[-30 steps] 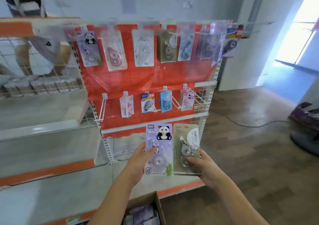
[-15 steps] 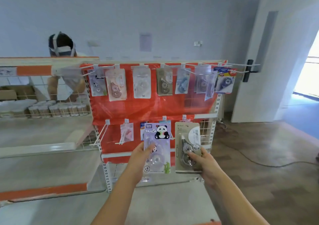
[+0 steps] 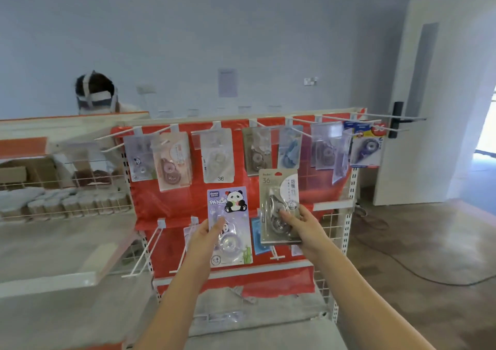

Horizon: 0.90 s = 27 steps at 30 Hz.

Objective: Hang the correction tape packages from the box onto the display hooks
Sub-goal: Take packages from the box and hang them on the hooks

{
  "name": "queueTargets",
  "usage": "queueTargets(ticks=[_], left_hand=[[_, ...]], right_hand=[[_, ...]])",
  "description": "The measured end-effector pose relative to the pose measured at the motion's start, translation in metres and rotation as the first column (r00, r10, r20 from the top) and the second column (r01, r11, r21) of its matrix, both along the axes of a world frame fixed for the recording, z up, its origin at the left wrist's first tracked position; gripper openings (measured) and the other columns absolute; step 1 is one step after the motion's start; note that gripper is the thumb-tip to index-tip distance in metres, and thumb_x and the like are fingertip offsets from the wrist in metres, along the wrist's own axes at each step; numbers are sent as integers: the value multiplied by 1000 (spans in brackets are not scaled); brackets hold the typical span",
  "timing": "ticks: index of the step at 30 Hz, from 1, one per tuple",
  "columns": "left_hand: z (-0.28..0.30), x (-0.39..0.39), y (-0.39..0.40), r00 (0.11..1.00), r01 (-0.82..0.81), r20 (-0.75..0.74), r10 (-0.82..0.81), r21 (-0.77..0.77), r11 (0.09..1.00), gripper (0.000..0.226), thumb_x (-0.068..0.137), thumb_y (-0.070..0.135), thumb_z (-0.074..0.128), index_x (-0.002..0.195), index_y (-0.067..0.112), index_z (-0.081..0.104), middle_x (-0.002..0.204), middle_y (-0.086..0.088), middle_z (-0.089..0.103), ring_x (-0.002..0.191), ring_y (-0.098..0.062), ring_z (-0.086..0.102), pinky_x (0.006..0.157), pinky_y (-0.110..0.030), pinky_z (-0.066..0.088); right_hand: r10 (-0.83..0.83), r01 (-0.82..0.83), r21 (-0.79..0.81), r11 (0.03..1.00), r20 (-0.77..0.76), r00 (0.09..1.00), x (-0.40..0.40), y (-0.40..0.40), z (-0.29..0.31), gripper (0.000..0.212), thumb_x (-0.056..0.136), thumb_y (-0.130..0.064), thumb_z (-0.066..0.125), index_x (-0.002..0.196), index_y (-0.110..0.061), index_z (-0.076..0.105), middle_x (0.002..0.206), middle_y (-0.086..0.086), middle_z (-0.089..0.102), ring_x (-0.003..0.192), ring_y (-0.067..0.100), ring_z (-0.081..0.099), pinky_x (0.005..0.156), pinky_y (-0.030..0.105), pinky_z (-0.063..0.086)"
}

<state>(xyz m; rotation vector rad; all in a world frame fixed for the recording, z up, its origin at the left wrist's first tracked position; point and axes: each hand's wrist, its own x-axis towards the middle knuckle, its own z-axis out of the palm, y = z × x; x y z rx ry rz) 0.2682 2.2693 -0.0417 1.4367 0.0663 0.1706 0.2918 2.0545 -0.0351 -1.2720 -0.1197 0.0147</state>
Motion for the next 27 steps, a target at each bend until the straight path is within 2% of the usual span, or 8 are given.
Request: queueTargets(ticks=[3, 9, 14, 17, 19, 23, 25, 27], left_hand=[[-2, 26, 3, 1000, -4, 3, 4, 28, 1000, 10, 91, 37, 59, 96, 29, 64, 104, 3, 66, 102, -17, 58, 82, -32, 42], [-5, 55, 0, 1000, 6, -10, -6, 34, 999, 17, 91, 34, 59, 106, 27, 63, 108, 7, 66, 103, -11, 58, 86, -32, 39], [-4, 76, -5, 999, -38, -9, 39, 81, 996, 29, 89, 35, 62, 116, 22, 64, 113, 1, 69, 111, -21, 60, 100, -45, 44], [-3, 85, -16, 999, -46, -1, 46, 103, 994, 24, 91, 33, 60, 112, 22, 65, 109, 1, 69, 108, -20, 62, 98, -43, 46], [-2, 90, -21, 998, -55, 2, 55, 106, 993, 20, 91, 33, 61, 108, 23, 66, 106, 0, 71, 106, -22, 63, 98, -45, 46], [-2, 99, -27, 997, -81, 5, 81, 122, 989, 23, 90, 36, 60, 108, 23, 67, 105, 1, 71, 106, -22, 63, 98, -46, 46], [-3, 102, -30, 995, -99, 17, 98, 124, 987, 24, 91, 36, 59, 109, 22, 66, 105, 1, 71, 106, -21, 63, 92, -40, 48], [-4, 104, -32, 994, -108, 23, 106, 113, 988, 23, 91, 35, 59, 109, 22, 66, 104, 2, 70, 104, -19, 62, 83, -33, 46]], right_hand=[[6, -4, -32, 999, 51, 999, 28, 5, 11, 43, 66, -30, 74, 104, -16, 62, 107, 13, 69, 103, 32, 64, 100, 52, 45], [-1, 8, -56, 998, 124, 992, 66, 3, 25, 44, 67, -31, 74, 108, -19, 61, 107, 8, 70, 102, 29, 66, 95, 47, 50], [-18, 47, -133, 990, 212, 977, 93, -4, 35, 21, 80, -22, 72, 99, -21, 63, 98, 17, 64, 89, 24, 65, 91, 45, 50], [26, 15, -176, 984, 229, 973, 107, -8, 42, 20, 83, -18, 71, 100, -24, 63, 99, 21, 64, 91, 24, 65, 90, 42, 53], [56, -5, -201, 980, 247, 967, 115, -10, 46, 20, 84, -14, 69, 100, -24, 62, 102, 11, 70, 91, 20, 68, 83, 32, 56], [87, -16, -248, 969, 275, 957, 125, -13, 54, 19, 85, -13, 68, 99, -23, 60, 93, -2, 71, 79, 6, 69, 66, 18, 54], [91, -15, -257, 966, 286, 954, 126, -15, 52, 18, 85, -14, 68, 99, -23, 60, 93, -1, 71, 80, 8, 69, 66, 18, 54], [96, -26, -245, 969, 282, 955, 127, -16, 47, 18, 84, -16, 69, 99, -24, 62, 96, 3, 71, 86, 16, 69, 75, 26, 57]])
